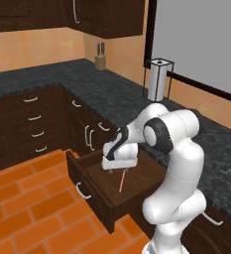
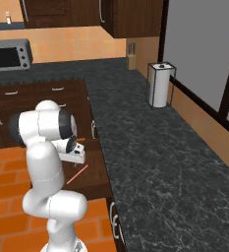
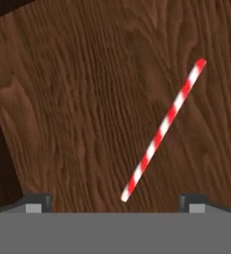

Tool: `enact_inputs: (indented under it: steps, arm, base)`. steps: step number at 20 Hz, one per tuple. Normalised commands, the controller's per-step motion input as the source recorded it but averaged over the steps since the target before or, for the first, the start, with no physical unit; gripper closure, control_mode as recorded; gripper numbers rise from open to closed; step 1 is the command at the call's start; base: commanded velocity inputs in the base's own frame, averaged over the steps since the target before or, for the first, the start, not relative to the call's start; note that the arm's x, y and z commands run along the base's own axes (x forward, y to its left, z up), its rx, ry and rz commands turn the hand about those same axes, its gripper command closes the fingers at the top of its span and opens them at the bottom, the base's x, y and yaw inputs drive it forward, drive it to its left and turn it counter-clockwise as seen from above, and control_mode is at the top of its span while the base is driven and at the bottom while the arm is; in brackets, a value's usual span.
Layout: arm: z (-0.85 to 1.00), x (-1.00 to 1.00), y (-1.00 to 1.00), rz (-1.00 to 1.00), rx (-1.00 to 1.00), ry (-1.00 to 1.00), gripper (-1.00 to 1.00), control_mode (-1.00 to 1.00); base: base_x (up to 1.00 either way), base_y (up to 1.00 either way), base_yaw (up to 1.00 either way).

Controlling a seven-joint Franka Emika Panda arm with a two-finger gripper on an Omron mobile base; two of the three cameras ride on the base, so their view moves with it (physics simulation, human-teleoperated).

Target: Take a straw from the drawer in front and place it inside the glass cup on the dining counter.

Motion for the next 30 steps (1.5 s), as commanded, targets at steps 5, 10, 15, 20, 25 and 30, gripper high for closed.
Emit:
enact_inputs:
  steps: [5, 10, 15, 20, 25, 30]
  arm:
    - [-0.33, 0.31, -0.24, -0.20, -0.13, 0.00, -1.00, -1.00]
    - [-0.28, 0.13, -0.26, -0.16, -0.07, 0.00, -1.00, -1.00]
    - [-0.31, 0.23, -0.18, -0.12, 0.00, 0.02, -1.00, -1.00]
    - [-0.39, 0.36, -0.04, -0.08, 0.00, 0.00, -1.00, -1.00]
    - [-0.37, 0.28, 0.00, -0.05, 0.00, 0.00, -1.00, -1.00]
    - [-0.50, -0.01, 0.00, -0.04, 0.00, 0.01, 1.00, -1.00]
  base:
    - [0.00, 0.00, 0.00]
    - [0.00, 0.00, 0.00]
    - [0.00, 0.00, 0.00]
    - [0.00, 0.00, 0.00]
    - [0.00, 0.00, 0.00]
    - [0.00, 0.00, 0.00]
